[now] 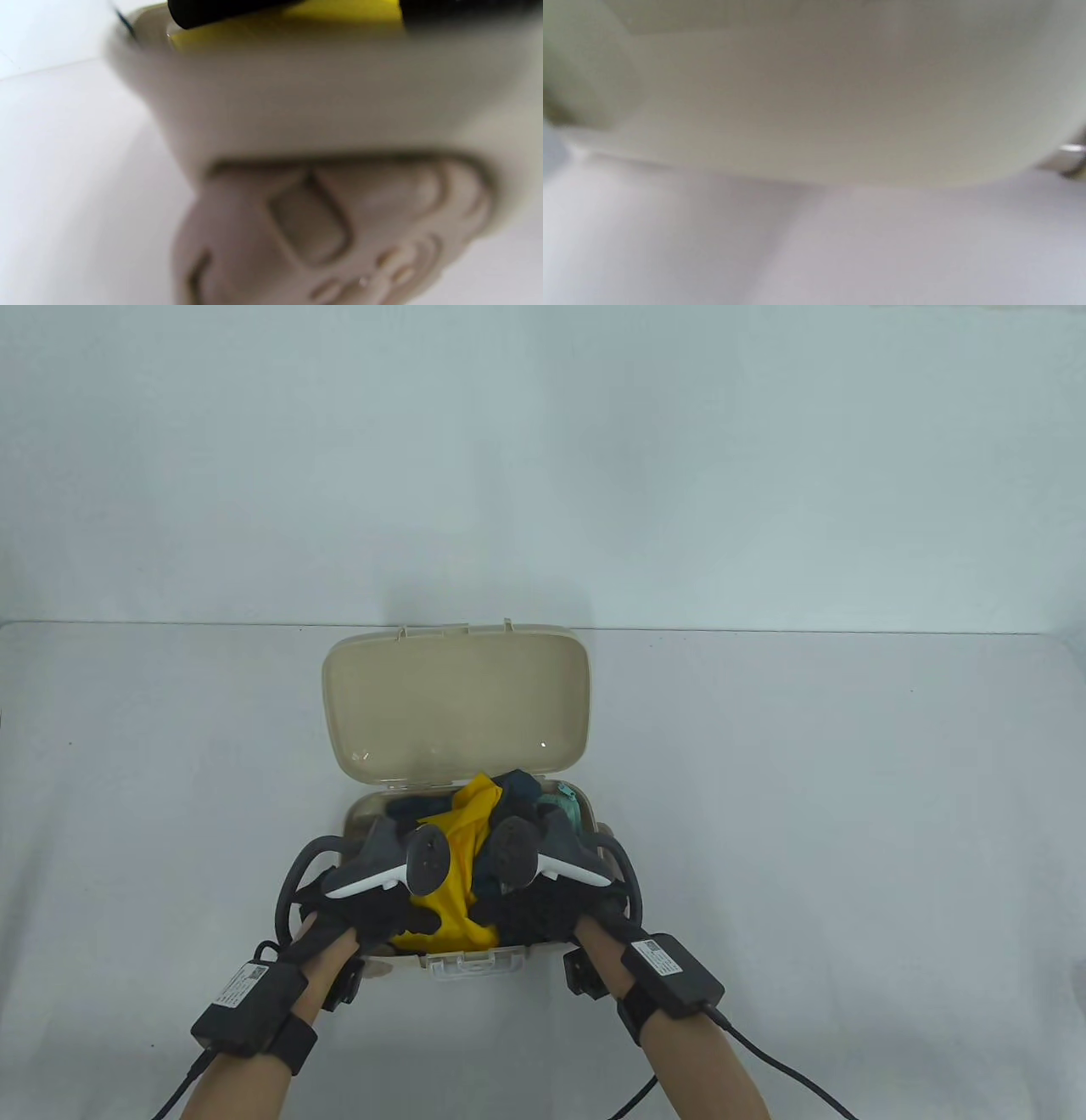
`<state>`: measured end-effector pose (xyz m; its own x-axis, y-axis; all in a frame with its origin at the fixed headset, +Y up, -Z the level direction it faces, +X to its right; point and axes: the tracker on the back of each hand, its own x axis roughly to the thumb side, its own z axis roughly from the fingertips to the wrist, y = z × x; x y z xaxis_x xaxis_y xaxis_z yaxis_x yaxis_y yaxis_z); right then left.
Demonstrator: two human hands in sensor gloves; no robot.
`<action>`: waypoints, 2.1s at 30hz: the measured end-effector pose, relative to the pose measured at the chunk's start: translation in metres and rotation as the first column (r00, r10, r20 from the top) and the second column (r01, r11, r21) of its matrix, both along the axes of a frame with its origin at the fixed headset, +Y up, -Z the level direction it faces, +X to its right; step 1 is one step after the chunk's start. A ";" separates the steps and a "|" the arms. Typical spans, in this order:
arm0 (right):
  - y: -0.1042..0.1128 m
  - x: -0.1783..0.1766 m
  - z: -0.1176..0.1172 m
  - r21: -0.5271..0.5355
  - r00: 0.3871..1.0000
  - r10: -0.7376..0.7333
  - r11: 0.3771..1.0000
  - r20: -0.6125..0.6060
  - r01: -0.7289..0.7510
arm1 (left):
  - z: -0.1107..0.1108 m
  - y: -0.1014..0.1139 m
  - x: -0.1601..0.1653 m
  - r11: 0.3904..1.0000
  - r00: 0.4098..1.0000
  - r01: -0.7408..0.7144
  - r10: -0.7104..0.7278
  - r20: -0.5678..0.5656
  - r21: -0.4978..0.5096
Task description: Pack suitcase
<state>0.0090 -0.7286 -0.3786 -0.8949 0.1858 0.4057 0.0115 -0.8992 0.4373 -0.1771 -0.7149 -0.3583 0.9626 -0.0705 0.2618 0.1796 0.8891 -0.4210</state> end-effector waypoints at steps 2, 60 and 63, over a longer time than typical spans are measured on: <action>0.018 0.006 -0.001 -0.022 0.998 -0.058 0.998 0.007 0.059 | 0.003 0.014 -0.003 0.999 0.999 -0.036 0.036 0.002 -0.014; 0.078 0.114 0.030 -0.027 0.751 -0.572 0.790 0.330 0.613 | 0.054 0.065 -0.095 0.627 0.549 -0.775 0.728 -0.409 0.076; 0.060 0.112 0.029 -0.051 0.763 -0.547 0.801 0.345 0.597 | 0.051 0.051 -0.088 0.663 0.574 -0.746 0.687 -0.446 0.062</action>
<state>0.1209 -0.6688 -0.3496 -0.6725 0.7375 0.0616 -0.6370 -0.6192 0.4592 -0.2655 -0.6634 -0.3070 0.6934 0.6923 -0.1997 -0.7026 0.5880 -0.4009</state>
